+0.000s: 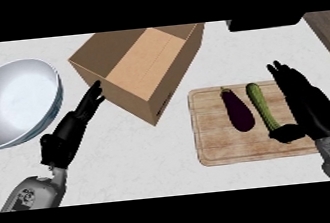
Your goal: Pick the eggplant from the cutting board and place it in the cardboard box
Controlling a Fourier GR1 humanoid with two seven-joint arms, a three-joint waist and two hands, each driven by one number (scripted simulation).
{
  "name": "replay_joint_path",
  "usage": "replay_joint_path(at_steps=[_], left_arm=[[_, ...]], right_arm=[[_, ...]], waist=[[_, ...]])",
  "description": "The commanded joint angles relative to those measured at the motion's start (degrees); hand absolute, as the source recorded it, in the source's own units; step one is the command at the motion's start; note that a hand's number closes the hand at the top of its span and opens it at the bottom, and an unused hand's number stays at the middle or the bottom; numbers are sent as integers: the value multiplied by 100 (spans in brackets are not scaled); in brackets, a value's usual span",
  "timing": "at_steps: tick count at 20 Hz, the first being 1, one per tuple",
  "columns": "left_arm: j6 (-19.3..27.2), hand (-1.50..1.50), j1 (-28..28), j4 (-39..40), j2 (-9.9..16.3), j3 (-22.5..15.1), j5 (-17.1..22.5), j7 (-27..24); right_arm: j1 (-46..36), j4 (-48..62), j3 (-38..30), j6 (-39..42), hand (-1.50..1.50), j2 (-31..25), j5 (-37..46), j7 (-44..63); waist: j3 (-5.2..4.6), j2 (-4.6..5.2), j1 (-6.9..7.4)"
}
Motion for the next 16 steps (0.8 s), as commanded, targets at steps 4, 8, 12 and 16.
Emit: replay_joint_path(at_steps=[4,8,12,16], left_arm=[[-160,0,-123,-2,3,68,44,-26],[91,0,-199,168,-312,-173,-274,3],[-182,0,-117,307,-281,-177,-290,-334],[-169,0,-332,283,-380,4,-295,-63]], right_arm=[[-511,-1899,678,2052,-150,28,612,2757],[-761,-2598,711,3274,-150,545,-172,4059],[-1396,-2527,531,3888,-150,1339,-694,5213],[-1275,-1944,453,3553,-150,1660,-397,5022]], waist=[[23,19,81],[36,56,117],[42,93,238],[55,99,232]])
